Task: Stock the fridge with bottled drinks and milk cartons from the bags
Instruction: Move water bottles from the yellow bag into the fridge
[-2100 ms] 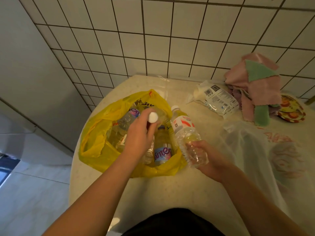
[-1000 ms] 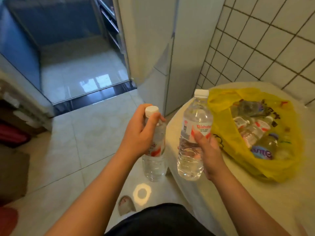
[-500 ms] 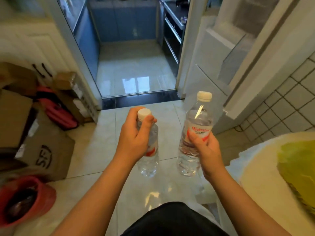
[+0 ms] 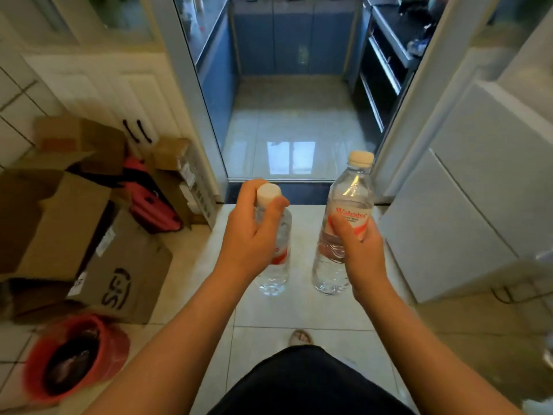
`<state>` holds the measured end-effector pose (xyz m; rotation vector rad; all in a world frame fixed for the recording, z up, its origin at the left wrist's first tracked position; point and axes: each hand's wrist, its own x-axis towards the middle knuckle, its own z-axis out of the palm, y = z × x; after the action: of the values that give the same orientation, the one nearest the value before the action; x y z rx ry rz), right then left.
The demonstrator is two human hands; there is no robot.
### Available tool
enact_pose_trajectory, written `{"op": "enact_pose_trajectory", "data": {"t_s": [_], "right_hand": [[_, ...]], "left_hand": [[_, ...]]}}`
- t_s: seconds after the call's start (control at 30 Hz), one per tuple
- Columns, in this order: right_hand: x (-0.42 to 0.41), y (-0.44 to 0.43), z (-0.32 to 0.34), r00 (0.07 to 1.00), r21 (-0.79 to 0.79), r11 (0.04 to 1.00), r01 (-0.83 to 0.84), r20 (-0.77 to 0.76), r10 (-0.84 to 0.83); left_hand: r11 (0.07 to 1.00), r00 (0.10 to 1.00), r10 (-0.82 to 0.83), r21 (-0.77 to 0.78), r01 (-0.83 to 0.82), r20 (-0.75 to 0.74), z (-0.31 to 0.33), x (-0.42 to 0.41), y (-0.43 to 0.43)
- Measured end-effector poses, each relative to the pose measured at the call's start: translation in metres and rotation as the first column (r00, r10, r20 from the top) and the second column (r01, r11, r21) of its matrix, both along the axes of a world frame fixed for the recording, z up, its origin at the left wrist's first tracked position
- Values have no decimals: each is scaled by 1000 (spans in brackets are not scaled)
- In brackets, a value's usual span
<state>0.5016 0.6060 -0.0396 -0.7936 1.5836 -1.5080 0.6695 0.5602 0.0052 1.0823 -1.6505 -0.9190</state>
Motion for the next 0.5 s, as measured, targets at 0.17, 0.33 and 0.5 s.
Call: {"op": "enact_pose_trajectory", "data": {"t_s": [0.17,0.33,0.5], "right_hand": [[-21,-88,11,999,-9,1000,-15,-39,15],[-62,-148,21,991,-22,997,68,-118,-71],[-110,-205,25,954,-46,966,254,-154,-258]], "left_hand": [[999,998,41,9,-41,45,9,-23,-85],[995,1000,6,100,-7,10,13,-64,-162],[983,983,-182,-38,181,-35,14,-129,-253]]}}
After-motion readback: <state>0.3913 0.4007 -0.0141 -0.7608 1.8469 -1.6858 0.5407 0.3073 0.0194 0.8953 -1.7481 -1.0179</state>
